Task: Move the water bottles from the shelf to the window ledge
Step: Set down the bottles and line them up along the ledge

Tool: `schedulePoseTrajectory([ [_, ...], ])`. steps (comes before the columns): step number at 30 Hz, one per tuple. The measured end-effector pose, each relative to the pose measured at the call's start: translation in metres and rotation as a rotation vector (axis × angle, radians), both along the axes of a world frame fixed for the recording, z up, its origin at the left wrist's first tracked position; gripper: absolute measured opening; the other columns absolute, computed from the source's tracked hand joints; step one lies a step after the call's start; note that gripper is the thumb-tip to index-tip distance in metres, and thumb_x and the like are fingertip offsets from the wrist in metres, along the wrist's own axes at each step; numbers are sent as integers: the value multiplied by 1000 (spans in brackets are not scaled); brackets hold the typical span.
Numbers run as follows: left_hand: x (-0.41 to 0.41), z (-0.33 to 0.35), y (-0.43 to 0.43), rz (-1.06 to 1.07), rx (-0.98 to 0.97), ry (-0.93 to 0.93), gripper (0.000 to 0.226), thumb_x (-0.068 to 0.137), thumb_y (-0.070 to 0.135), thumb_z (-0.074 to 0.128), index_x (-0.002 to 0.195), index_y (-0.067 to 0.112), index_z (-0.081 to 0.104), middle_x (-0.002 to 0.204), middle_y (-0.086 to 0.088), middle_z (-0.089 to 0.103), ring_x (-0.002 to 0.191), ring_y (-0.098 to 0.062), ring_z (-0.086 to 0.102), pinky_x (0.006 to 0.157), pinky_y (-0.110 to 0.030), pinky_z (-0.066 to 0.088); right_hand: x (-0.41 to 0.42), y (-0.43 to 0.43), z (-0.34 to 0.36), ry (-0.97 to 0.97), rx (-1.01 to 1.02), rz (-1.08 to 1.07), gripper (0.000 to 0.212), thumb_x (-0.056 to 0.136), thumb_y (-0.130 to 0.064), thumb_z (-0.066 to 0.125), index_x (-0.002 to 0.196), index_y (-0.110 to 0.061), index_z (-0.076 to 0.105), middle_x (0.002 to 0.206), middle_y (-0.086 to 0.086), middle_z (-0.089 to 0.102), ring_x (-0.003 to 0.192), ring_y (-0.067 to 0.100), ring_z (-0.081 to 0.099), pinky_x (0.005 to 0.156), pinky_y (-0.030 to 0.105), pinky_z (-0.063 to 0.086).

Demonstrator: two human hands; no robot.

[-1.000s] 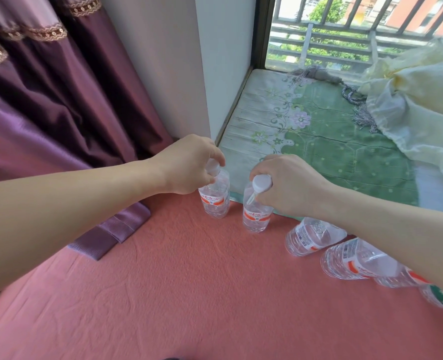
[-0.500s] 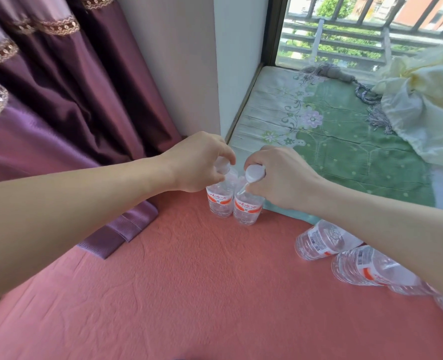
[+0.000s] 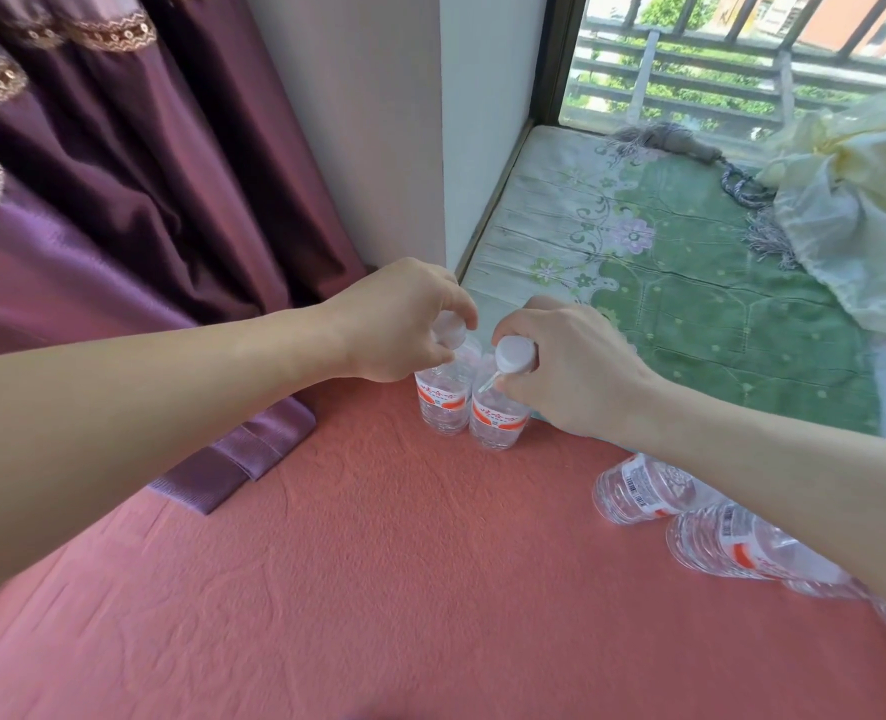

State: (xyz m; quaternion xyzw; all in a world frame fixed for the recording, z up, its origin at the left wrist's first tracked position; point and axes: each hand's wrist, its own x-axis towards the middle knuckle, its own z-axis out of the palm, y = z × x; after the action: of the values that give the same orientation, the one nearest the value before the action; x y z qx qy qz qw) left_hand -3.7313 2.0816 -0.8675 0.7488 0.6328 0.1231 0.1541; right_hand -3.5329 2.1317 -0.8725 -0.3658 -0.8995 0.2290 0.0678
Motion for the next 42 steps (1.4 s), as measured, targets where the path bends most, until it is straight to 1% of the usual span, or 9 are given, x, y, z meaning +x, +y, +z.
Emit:
schedulePoseTrajectory([
  [3,0,0,1,2,7,1,30,74,14,75,104,21,74,88,9,56,77,-9,51,71,-22,35,0,0,1,11,-1,-2,23,77,-16,70,100,-20,71,98,0,59,86,23,56,68,31,34],
  [8,0,-1,0,20,4,-16,30,74,15,77,102,21,74,87,9,57,76,-9,50,70,-22,35,0,-2,0,22,-1,-20,25,78,-16,69,102,-21,71,101,-2,60,87,21,55,62,27,23],
  [18,0,-6,0,18,-32,-39,28,73,15,76,99,24,69,93,5,61,82,-13,56,75,-28,45,1,-4,-3,37,-16,-44,28,79,-18,70,106,-23,69,102,-3,58,84,15,45,59,25,24],
  [20,0,-6,0,15,-27,-35,29,73,15,76,100,23,69,91,5,59,80,-13,54,74,-27,43,1,-4,-3,31,-27,-52,28,79,-17,70,105,-24,69,101,-4,56,85,16,46,58,18,27],
  [23,0,-6,0,15,-21,-25,29,74,15,76,102,22,69,92,5,59,80,-13,53,74,-25,40,0,-4,-2,26,-38,-59,27,79,-15,69,105,-22,69,101,-2,57,89,19,50,62,27,22],
  [26,0,-7,-2,10,-18,-16,30,74,14,75,103,22,69,93,6,59,81,-12,53,74,-23,39,0,-4,-1,19,-38,-60,27,79,-14,69,105,-20,69,102,0,57,88,20,51,63,27,21],
  [30,-1,-7,-3,13,-15,-14,31,74,14,75,104,21,69,91,10,55,80,-9,50,72,-19,34,-1,-5,1,9,-47,-69,28,78,-14,69,106,-19,70,102,0,58,91,21,52,68,29,29],
  [37,-1,-4,-7,38,-34,-12,39,75,17,78,112,18,67,99,9,59,85,-7,48,75,-18,34,0,-6,5,-14,-60,-62,27,79,-17,69,106,-21,68,101,0,55,87,17,46,65,27,23],
  [42,1,-4,-10,74,-78,-18,48,73,19,81,118,20,64,105,11,58,90,-8,50,79,-17,34,-1,-7,8,-44,-54,-48,27,78,-23,72,105,-20,67,103,1,57,90,22,55,68,28,28],
])
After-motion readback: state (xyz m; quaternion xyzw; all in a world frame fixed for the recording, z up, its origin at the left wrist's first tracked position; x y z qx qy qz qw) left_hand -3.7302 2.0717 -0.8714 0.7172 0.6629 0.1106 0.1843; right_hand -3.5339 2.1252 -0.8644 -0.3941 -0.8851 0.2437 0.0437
